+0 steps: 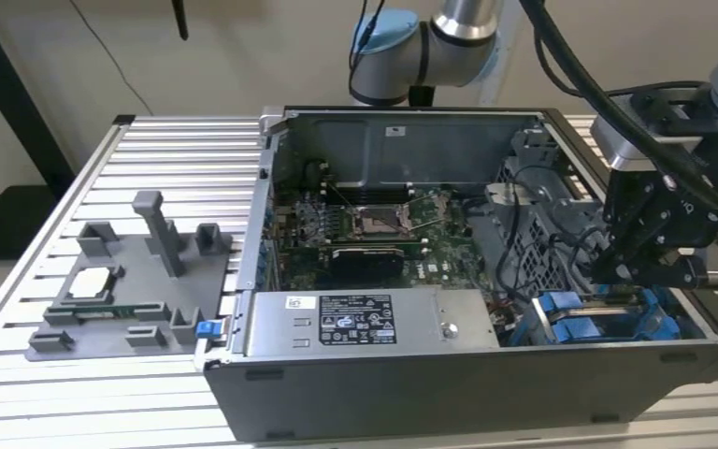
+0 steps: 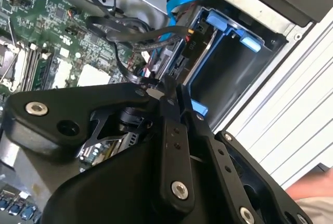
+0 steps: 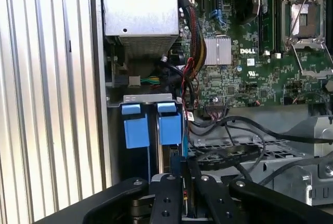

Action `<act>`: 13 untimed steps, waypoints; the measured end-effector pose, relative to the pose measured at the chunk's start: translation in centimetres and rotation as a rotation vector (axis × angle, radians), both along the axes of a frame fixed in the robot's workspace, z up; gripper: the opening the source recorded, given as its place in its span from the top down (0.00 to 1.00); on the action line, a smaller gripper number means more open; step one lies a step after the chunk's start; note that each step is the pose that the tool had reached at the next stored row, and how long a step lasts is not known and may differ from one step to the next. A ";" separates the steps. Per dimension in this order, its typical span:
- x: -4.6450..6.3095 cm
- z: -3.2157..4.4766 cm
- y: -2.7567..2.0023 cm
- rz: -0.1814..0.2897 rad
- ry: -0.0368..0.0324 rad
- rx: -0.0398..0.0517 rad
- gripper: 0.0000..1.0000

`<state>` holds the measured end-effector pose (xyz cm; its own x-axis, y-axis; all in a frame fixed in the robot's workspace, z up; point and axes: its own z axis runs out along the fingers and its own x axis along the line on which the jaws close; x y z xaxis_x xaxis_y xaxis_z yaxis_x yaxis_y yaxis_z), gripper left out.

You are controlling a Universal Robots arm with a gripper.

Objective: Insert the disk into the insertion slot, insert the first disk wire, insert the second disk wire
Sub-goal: 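Insert the second disk wire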

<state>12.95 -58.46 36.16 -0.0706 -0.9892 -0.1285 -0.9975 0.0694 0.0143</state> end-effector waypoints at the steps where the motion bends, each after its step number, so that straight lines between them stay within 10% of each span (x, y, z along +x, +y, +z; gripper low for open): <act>1: 0.1 -0.15 0.01 0.000 0.0000 0.0000 1.00; 13: 1.1 -1.48 0.03 0.000 0.0000 0.0001 1.00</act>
